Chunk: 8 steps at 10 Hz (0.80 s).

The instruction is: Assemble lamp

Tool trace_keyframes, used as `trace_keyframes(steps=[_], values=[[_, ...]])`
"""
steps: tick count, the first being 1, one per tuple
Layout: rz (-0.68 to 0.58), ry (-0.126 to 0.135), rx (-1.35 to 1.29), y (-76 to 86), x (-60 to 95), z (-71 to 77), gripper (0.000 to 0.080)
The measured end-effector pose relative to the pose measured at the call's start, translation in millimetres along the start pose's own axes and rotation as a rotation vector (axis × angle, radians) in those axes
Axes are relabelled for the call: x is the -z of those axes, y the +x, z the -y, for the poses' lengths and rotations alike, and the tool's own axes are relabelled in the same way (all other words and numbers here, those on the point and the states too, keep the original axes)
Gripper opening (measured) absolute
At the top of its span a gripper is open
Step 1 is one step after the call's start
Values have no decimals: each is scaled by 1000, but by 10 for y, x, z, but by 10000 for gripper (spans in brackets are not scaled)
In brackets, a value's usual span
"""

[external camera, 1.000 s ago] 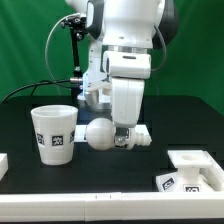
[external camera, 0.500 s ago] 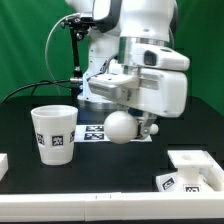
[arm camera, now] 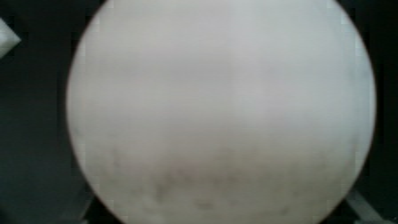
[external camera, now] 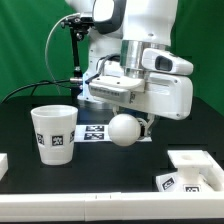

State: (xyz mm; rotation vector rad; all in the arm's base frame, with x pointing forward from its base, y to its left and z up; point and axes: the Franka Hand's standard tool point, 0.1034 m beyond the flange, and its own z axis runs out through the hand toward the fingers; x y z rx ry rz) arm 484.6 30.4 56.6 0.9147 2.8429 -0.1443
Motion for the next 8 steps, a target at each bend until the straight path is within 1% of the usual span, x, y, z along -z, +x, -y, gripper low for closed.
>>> trace_keyframes(steps=[1, 2, 3, 4, 7, 8], values=[[3, -13, 150, 60, 71, -65, 429], [7, -19, 247, 132, 125, -116, 429], [13, -18, 398, 174, 132, -115, 429], [9, -17, 494, 161, 120, -59, 429], [4, -12, 467, 155, 101, -38, 429], [-2, -11, 489, 194, 78, -37, 429]])
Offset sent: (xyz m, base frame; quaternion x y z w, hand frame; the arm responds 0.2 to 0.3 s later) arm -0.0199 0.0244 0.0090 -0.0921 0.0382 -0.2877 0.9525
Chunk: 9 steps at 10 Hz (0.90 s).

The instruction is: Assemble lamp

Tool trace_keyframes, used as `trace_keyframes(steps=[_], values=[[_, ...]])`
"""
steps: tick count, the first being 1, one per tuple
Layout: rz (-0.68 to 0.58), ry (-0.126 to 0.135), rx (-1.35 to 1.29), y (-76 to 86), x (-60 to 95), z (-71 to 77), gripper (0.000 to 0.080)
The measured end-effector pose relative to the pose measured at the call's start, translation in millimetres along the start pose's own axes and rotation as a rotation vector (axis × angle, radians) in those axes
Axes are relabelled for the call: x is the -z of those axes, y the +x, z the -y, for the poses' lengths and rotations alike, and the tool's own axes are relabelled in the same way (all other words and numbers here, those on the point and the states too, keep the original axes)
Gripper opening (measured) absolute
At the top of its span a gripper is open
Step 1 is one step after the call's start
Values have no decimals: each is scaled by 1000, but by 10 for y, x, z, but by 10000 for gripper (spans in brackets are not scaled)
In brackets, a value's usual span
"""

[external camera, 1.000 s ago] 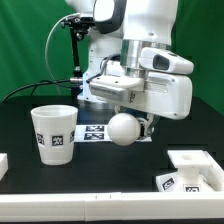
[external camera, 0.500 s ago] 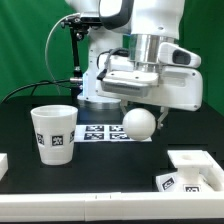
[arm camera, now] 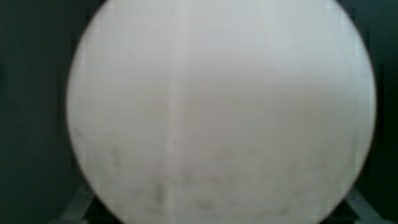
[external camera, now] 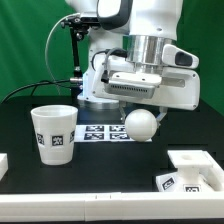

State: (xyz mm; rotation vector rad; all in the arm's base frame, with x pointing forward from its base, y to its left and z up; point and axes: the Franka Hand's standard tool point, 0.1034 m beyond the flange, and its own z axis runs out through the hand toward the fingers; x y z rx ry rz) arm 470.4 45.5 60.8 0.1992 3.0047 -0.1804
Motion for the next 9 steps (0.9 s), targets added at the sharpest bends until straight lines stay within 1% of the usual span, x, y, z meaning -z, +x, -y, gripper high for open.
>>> trace_keyframes(steps=[2, 5, 6, 9], values=[[-31, 1, 44, 128, -101, -67, 429], [-68, 4, 38, 246, -270, -77, 429], [-82, 4, 31, 286, -338, -103, 429], [-94, 3, 13, 309, -414, -151, 429]])
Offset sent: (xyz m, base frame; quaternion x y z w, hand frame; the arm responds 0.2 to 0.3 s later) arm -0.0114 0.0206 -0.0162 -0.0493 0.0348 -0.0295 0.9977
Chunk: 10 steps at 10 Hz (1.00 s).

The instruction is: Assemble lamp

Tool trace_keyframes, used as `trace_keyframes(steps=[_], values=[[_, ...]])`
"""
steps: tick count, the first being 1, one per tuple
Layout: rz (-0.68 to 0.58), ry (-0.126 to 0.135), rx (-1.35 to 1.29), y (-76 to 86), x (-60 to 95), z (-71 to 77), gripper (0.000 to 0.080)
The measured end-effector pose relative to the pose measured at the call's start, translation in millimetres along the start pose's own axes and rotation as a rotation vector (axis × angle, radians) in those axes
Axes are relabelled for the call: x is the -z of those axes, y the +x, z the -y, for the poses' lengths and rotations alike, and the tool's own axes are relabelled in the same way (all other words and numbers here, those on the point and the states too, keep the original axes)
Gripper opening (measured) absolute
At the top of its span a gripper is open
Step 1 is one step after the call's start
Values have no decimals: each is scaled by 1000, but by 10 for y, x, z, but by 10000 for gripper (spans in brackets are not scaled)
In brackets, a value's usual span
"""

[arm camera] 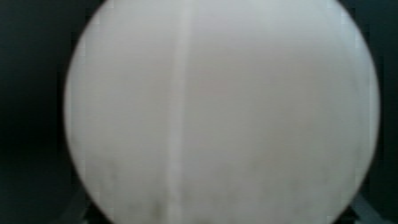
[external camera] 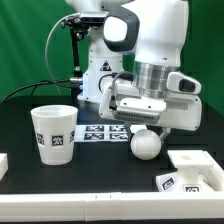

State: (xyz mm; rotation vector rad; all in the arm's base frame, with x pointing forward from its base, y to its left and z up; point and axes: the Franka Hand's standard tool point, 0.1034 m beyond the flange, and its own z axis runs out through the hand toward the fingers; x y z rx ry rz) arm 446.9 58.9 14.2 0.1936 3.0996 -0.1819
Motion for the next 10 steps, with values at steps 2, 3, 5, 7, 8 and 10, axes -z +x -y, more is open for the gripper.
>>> trace_keyframes(steps=[2, 3, 5, 7, 8, 10], values=[[2, -1, 0, -17, 1, -4, 429], [3, -1, 0, -20, 2, -7, 429], [3, -1, -5, -22, 3, -13, 429], [2, 0, -11, -24, 1, -4, 429], [2, 0, -14, -24, 0, 0, 429], [2, 0, -18, -25, 0, 5, 675]])
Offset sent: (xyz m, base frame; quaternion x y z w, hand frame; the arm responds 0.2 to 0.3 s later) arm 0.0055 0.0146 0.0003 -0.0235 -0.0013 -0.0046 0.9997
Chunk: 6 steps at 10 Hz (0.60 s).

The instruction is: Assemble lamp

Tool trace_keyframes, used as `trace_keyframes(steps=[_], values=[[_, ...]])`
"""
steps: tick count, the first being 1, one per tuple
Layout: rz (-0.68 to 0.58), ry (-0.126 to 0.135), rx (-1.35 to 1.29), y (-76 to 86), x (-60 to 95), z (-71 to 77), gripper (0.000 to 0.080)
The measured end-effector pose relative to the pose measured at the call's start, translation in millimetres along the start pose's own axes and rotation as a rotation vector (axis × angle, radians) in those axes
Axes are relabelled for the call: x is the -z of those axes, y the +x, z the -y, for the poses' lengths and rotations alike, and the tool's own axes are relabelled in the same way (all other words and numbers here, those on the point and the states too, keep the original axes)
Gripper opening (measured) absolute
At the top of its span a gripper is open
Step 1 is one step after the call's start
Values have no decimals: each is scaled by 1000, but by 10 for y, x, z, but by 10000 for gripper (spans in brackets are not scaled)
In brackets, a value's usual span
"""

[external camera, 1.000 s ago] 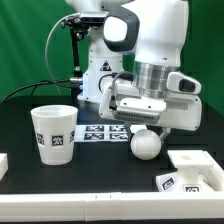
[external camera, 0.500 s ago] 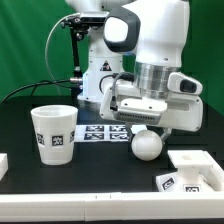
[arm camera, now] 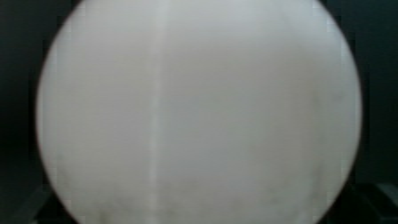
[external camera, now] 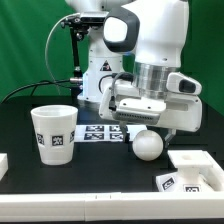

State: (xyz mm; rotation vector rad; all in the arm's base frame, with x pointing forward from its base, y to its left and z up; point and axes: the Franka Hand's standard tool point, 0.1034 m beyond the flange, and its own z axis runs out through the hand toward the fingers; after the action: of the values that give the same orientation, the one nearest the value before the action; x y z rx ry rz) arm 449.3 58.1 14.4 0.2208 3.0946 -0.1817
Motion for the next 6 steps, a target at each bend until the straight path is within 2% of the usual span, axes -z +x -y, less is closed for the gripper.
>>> trace_keyframes(steps=[6], values=[[0, 0, -15, -3, -2, 13, 699]])
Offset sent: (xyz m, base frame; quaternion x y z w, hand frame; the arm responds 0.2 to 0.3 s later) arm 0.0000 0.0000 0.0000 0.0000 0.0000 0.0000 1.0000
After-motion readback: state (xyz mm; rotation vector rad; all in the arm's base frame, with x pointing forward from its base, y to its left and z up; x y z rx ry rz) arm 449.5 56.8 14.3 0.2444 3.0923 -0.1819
